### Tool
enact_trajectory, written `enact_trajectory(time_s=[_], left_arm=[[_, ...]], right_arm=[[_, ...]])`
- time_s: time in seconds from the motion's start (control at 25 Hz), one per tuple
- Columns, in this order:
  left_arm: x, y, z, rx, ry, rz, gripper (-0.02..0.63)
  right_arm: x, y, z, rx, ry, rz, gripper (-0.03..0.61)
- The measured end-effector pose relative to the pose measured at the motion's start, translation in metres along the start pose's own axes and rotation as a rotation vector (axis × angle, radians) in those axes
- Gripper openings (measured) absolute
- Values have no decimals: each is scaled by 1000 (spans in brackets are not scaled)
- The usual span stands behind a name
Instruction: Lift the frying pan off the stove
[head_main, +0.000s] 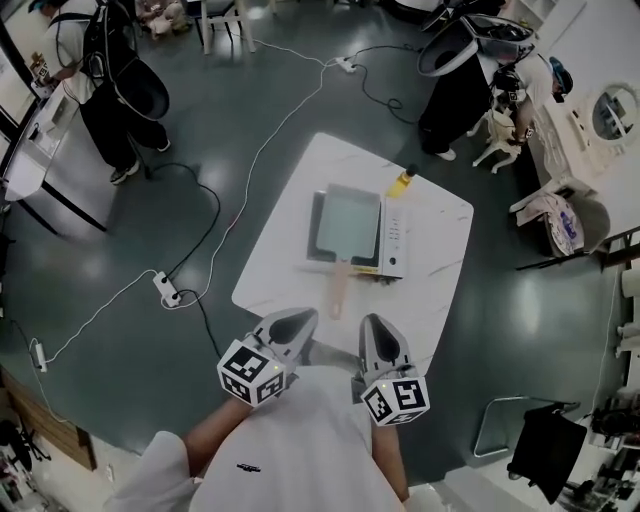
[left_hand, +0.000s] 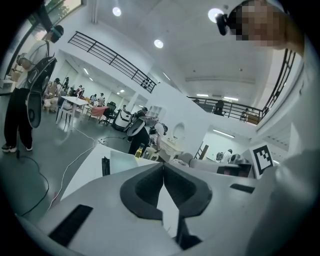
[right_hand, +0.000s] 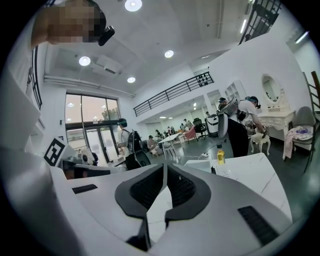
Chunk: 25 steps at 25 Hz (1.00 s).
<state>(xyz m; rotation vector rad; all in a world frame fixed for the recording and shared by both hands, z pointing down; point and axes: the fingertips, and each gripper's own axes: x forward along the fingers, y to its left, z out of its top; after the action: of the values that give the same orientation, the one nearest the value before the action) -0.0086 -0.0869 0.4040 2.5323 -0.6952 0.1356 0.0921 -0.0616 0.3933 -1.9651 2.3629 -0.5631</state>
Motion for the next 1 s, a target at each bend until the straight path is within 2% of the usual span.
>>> enact_trajectory(time_s=[0.32, 0.76, 1.0], left_arm=[[7, 0, -11, -30, 16, 25, 3], [26, 9, -44, -83, 92, 13, 3], [42, 25, -63, -194, 111, -10, 7]], right_arm=[[2, -16, -10, 19, 32, 7, 2], [22, -29, -27, 92, 66, 60, 2], [48, -42, -40, 139, 105, 104, 8]])
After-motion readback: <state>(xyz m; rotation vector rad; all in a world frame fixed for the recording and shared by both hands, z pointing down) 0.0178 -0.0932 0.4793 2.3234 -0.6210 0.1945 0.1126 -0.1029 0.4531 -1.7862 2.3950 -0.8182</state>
